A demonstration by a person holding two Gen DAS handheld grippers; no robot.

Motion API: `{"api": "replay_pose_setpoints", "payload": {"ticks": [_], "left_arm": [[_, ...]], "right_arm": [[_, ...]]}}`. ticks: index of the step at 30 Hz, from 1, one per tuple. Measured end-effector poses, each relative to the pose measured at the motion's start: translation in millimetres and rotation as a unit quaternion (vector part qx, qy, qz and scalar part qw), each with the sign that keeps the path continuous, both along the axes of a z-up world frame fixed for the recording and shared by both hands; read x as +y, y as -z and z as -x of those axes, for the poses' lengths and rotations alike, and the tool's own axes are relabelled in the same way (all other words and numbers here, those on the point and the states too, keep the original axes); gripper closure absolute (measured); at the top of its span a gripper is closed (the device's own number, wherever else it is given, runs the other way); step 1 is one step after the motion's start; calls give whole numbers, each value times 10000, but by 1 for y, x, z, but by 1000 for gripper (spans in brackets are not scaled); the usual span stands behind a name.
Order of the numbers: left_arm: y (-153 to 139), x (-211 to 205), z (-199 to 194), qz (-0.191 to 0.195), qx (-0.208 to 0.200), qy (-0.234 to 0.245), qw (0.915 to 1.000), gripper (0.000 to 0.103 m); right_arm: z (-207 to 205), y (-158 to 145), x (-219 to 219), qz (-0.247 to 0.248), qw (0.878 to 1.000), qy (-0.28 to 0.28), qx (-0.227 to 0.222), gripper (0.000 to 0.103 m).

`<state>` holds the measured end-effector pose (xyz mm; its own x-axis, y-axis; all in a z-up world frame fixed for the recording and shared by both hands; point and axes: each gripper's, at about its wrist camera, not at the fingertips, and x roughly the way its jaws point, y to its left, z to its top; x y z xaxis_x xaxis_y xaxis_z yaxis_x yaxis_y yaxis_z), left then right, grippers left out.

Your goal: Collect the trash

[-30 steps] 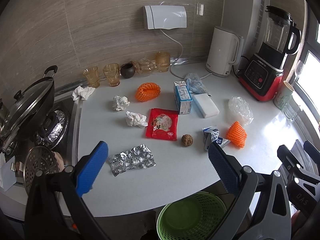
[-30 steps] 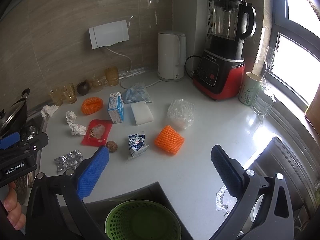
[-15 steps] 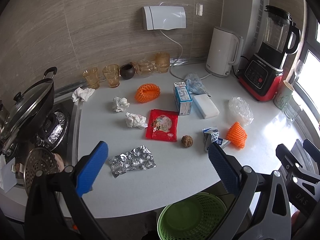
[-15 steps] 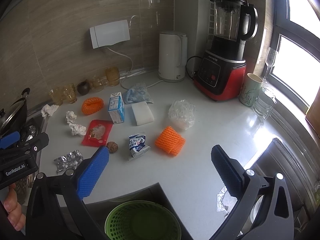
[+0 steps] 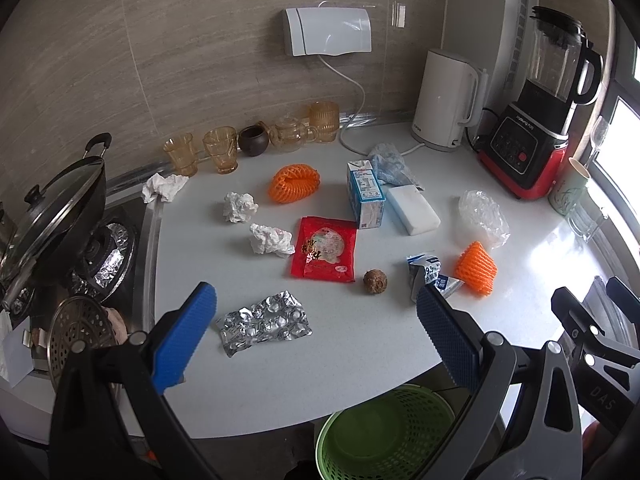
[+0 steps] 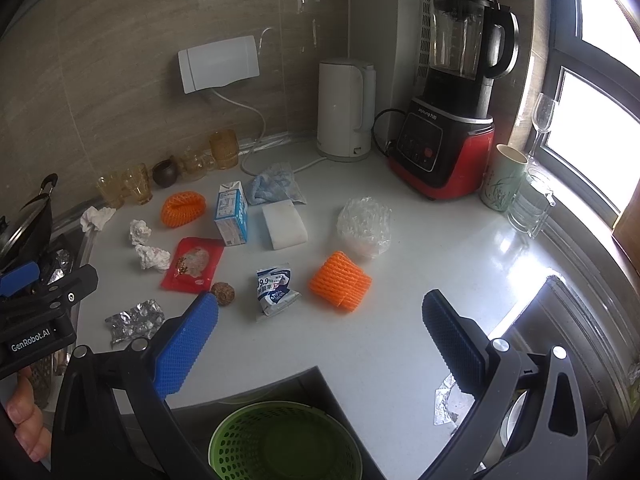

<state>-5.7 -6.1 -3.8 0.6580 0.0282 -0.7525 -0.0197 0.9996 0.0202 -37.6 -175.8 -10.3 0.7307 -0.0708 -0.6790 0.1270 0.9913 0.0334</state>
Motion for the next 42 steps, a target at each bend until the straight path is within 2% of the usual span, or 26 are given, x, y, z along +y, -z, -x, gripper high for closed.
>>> {"api": "replay_pose_setpoints", "payload": {"ticks": [28,35,42], "left_arm": [[25,15,-16,-14,155,131,9998,7],[54,46,-20,147,171,243,9994,7],[102,83,-20,33,312,251,9992,7]], "right_arm": [[-23,17,6,57,9997,-49,214,2],[-33,41,10,164,9994,-192,233,2],[-51,89,25,324,9979,-449,323,2]]}}
